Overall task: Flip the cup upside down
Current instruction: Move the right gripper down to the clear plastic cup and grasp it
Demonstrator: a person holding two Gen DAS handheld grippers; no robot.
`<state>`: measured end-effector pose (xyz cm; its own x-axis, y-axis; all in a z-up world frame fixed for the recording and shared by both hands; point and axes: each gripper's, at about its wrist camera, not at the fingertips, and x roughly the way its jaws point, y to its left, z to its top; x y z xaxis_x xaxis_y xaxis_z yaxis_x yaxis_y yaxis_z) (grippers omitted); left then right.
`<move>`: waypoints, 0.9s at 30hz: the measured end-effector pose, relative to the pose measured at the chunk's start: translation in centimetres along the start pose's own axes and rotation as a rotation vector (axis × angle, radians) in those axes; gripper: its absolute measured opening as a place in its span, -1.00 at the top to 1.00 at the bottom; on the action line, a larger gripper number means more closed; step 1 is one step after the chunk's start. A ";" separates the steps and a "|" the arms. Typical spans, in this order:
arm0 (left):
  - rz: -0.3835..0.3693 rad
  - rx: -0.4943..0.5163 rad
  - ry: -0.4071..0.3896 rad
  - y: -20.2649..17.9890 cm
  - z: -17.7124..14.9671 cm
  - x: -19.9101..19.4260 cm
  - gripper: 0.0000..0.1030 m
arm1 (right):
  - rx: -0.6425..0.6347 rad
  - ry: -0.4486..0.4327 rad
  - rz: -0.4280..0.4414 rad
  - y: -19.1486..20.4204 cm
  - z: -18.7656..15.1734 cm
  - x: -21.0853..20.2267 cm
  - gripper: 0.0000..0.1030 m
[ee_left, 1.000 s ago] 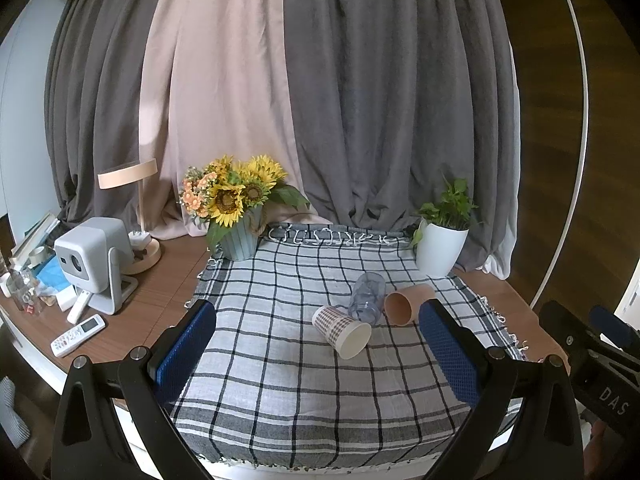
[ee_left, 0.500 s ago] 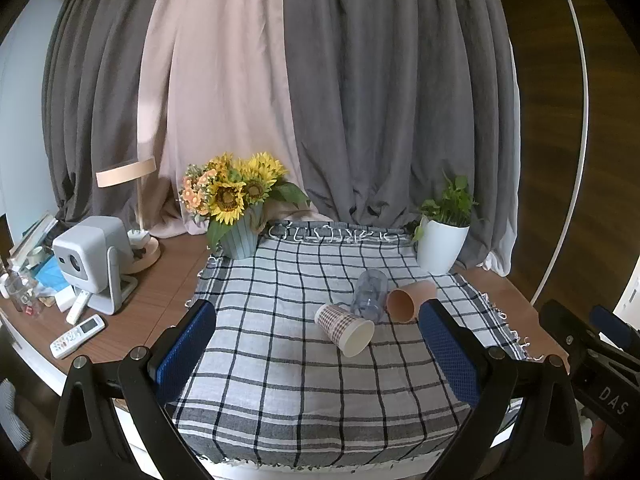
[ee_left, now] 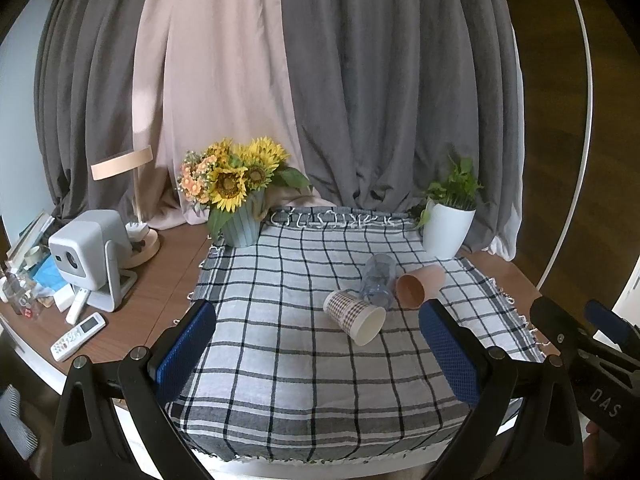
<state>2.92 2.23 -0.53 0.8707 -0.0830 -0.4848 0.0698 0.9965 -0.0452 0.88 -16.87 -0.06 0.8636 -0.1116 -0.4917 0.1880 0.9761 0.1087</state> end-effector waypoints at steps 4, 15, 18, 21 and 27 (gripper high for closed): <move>0.004 -0.003 0.032 0.1 0.1 1.3 -1.00 | -0.017 0.022 0.007 0.4 0.1 0.9 -0.80; 0.064 -0.040 0.120 -1.0 1.5 7.7 -1.00 | -0.055 0.083 0.077 0.0 2.8 7.6 -0.80; 0.091 -0.063 0.142 -1.0 2.3 10.4 -1.00 | -0.061 0.115 0.134 -0.1 4.1 10.8 -0.80; 0.123 -0.079 0.162 -1.1 2.9 12.9 -1.00 | -0.059 0.150 0.184 0.0 4.9 14.3 -0.80; 0.166 -0.109 0.280 0.0 4.3 18.6 -1.00 | -0.070 0.286 0.229 1.5 6.1 21.5 -0.79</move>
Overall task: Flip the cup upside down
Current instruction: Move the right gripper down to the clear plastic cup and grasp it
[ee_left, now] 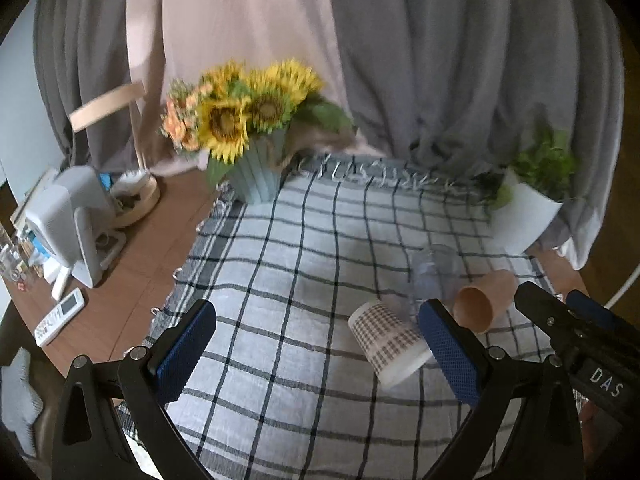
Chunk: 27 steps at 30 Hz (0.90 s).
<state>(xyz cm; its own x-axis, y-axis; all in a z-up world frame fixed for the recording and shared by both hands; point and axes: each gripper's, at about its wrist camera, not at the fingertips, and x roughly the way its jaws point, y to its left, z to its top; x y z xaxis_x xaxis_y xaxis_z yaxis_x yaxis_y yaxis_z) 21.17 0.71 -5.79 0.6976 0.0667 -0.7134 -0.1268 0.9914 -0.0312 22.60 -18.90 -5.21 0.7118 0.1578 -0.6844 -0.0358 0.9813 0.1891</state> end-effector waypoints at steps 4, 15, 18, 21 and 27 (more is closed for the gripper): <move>-0.008 0.021 0.053 0.3 1.7 3.4 -1.00 | 0.023 0.061 0.007 0.4 1.4 3.5 -0.79; -0.039 0.098 0.204 0.6 5.9 12.8 -1.00 | 0.121 0.360 -0.044 0.0 5.1 15.6 -0.71; -0.043 0.097 0.233 0.6 6.4 14.7 -1.00 | 0.135 0.433 -0.063 -0.3 5.4 18.4 -0.69; -0.046 0.103 0.255 0.5 6.9 16.3 -1.00 | 0.135 0.493 -0.094 -0.3 5.6 20.4 -0.64; -0.057 0.113 0.291 0.5 6.9 18.2 -1.00 | 0.129 0.573 -0.146 -0.2 5.5 23.0 -0.63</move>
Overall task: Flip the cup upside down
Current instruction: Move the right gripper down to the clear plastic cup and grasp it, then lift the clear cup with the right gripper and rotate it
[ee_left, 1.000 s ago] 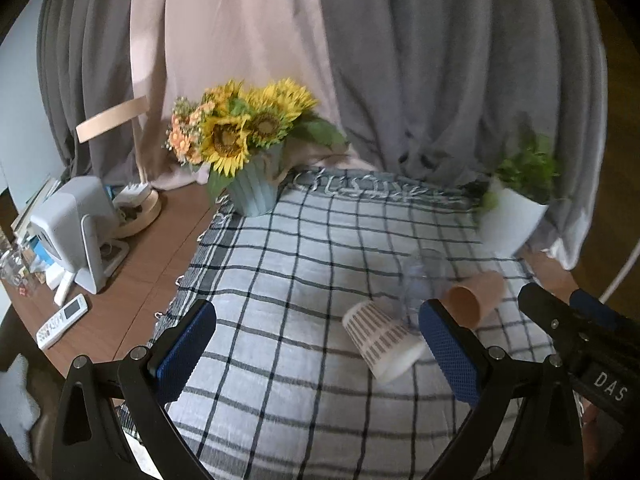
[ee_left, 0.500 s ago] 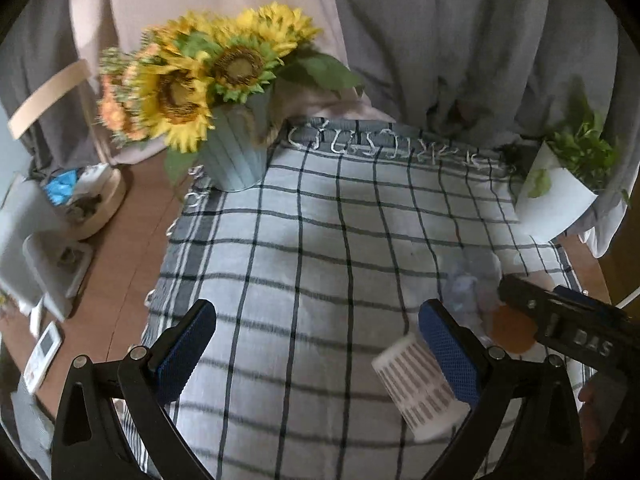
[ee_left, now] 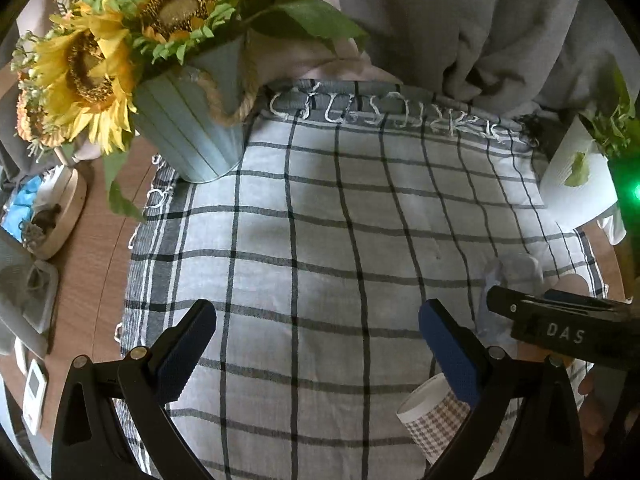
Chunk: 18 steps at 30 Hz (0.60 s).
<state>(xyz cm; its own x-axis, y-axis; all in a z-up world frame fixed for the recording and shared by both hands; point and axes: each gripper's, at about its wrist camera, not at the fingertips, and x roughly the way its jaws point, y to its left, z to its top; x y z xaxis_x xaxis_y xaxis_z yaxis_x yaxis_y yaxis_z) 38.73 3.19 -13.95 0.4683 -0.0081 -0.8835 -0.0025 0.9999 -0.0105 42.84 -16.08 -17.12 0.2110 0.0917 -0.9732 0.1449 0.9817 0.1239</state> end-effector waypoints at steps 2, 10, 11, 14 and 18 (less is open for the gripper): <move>0.001 0.004 0.004 0.0 0.1 0.4 -1.00 | -0.013 -0.005 -0.030 0.2 0.2 0.3 -0.63; 0.016 0.028 0.038 -0.3 -0.3 1.8 -1.00 | -0.049 0.013 -0.089 1.0 0.7 2.2 -0.63; 0.013 0.031 0.042 -0.4 -0.4 2.0 -1.00 | -0.047 0.027 -0.091 0.9 0.8 2.6 -0.63; 0.015 0.046 0.056 -0.8 -0.6 2.5 -1.00 | -0.048 0.060 -0.107 0.7 0.8 3.8 -0.58; 0.021 0.062 0.067 -1.0 -0.8 2.7 -1.00 | -0.054 0.050 -0.100 0.5 0.6 4.1 -0.41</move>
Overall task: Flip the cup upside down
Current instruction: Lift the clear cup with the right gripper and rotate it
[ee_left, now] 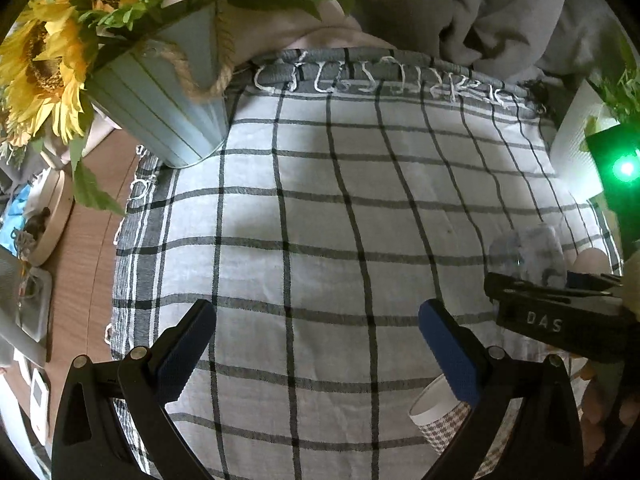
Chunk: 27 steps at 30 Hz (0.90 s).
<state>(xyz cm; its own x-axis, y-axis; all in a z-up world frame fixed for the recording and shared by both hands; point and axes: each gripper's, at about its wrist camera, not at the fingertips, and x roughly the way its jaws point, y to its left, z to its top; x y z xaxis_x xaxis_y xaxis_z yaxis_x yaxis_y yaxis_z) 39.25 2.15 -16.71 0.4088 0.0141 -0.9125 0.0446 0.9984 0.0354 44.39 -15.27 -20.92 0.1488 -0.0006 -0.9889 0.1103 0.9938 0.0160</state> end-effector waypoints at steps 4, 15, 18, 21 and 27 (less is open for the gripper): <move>0.010 -0.001 -0.006 -0.1 -0.1 -0.4 -1.00 | -0.013 -0.018 0.025 -0.2 -0.7 -0.8 -0.40; -0.045 0.028 -0.081 -0.8 -1.7 -5.2 -1.00 | -0.019 -0.120 0.027 -0.2 -4.4 -6.8 -0.40; -0.055 0.037 -0.102 -1.3 -2.4 -6.5 -1.00 | 0.001 -0.143 0.027 -1.1 -6.1 -8.3 -0.40; -0.090 0.030 -0.105 -1.7 -3.6 -7.5 -1.00 | 0.031 -0.151 0.032 -2.1 -8.2 -9.4 -0.40; -0.081 0.004 -0.076 -2.9 -6.5 -8.3 -1.00 | 0.043 -0.120 0.059 -3.7 -12.0 -8.8 -0.40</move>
<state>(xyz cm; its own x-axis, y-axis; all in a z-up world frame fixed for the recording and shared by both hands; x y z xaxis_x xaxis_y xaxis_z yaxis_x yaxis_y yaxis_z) 29.77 -0.49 -11.91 0.4719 -0.0710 -0.8788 0.0838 0.9959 -0.0354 30.86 -17.63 -14.08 0.2729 0.0419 -0.9611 0.1395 0.9868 0.0826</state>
